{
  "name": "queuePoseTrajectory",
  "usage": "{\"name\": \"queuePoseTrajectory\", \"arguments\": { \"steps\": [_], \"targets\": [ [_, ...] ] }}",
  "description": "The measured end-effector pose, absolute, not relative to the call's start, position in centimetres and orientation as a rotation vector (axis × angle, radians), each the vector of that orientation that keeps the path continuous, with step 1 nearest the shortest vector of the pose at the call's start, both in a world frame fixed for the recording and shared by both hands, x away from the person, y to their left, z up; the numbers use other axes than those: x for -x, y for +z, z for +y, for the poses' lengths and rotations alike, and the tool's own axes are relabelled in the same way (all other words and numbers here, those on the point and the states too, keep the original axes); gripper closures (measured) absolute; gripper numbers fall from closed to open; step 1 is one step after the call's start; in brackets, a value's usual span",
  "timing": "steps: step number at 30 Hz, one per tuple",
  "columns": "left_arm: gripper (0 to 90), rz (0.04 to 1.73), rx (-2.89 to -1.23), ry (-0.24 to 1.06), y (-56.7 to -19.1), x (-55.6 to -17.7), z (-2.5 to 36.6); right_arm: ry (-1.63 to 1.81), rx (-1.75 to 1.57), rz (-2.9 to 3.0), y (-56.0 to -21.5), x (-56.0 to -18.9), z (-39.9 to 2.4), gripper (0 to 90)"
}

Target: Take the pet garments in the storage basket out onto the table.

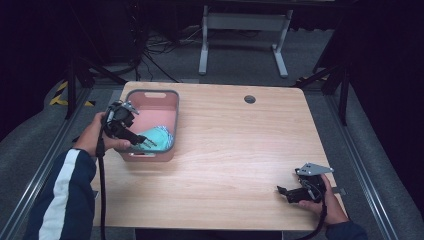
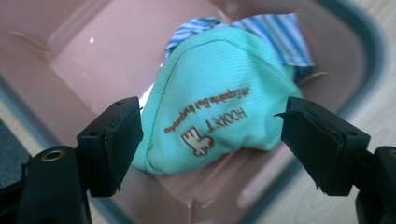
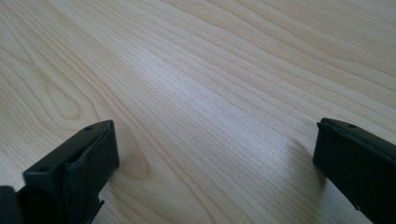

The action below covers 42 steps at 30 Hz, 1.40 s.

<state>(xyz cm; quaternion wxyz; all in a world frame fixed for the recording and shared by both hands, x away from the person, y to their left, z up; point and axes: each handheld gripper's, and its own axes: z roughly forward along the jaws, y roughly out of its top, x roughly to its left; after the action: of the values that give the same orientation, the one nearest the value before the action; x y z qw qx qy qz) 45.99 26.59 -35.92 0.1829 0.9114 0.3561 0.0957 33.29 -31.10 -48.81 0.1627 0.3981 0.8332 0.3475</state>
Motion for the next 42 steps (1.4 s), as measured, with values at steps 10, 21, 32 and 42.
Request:
{"name": "queuePoseTrajectory", "arguments": {
  "steps": [10,21,32,42],
  "targets": [
    [24.6,1.041,-2.693,0.121,-39.2,-49.9,24.4,0.992,-1.135,2.377,-48.8,-33.3,-31.1,0.4],
    [32.8,1.121,-2.843,0.004,-42.2,-51.7,22.7,0.993,-1.135,2.378,-48.8,-33.3,-31.1,0.4],
    [69.8,1.115,-2.879,0.046,-41.9,-51.6,22.1,0.992,-1.135,2.378,-48.8,-33.3,-31.1,0.4],
    [78.5,1.102,-2.706,0.215,-39.1,-50.1,23.7,0.993,-1.137,2.375,-48.8,-33.2,-31.1,0.5]
  ]
}}
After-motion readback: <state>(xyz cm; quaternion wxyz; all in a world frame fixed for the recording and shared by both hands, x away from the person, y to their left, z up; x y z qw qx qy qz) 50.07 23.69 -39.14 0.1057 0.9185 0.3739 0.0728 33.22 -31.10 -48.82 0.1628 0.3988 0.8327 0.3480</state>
